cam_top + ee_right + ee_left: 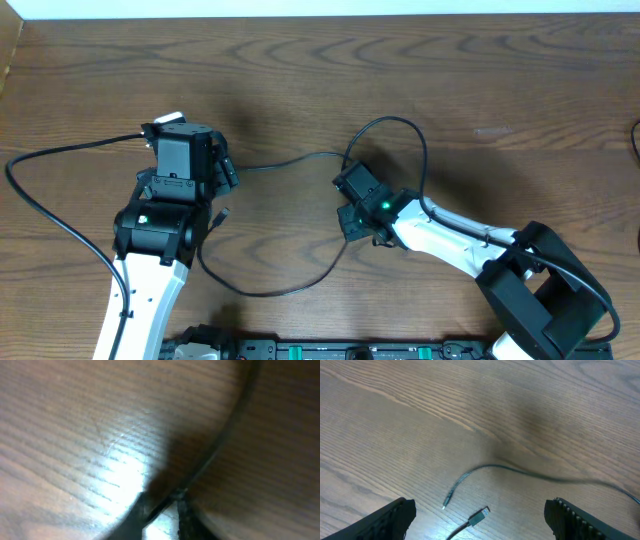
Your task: Untangle cables
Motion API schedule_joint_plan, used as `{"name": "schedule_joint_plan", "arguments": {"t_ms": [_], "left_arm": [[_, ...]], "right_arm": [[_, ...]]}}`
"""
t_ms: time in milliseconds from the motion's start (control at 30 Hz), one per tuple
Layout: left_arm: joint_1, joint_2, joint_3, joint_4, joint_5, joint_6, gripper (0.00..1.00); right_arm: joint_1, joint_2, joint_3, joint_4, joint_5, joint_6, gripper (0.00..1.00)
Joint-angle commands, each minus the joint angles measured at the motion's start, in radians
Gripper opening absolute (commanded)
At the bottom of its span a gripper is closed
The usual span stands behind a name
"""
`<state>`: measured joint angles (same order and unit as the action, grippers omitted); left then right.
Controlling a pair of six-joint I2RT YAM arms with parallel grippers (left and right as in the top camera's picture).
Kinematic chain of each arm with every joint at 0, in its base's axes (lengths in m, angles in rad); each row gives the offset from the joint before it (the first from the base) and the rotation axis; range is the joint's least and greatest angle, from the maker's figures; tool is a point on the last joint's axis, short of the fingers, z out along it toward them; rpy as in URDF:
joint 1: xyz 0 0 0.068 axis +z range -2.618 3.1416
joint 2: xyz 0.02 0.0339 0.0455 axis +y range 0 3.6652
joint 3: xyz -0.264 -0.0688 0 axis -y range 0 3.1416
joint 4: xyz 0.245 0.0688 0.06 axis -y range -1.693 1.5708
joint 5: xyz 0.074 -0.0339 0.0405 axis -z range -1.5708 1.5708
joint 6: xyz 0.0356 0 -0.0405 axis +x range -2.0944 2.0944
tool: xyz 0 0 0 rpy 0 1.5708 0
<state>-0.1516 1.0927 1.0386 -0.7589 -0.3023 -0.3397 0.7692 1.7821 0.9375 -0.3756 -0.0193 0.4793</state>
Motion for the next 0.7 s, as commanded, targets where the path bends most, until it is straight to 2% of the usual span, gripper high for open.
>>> {"name": "schedule_joint_plan", "arguments": {"t_ms": [0,167,267,467,667], "left_arm": [[0.005,-0.002,0.006,-0.003,-0.021,0.006,0.88],[0.005,-0.002,0.006,-0.003,-0.021,0.014,0.88],[0.005,-0.002,0.006,-0.003,-0.021,0.032,0.88],[0.005,-0.002,0.006,-0.003,-0.021,0.031,0.88],[0.005,-0.002,0.006,-0.003,-0.021,0.032,0.88]], "right_arm": [[0.014,0.057,-0.052,-0.017,-0.033,0.021,0.01],[-0.001,0.054,-0.033,-0.025,0.059,0.02,0.01],[-0.032,0.023,0.056,-0.126,0.172,-0.036,0.01],[-0.166,-0.097,0.414,-0.435,0.531,-0.143,0.01],[-0.405,-0.154,0.762,-0.536,0.606,-0.286,0.01]]}}
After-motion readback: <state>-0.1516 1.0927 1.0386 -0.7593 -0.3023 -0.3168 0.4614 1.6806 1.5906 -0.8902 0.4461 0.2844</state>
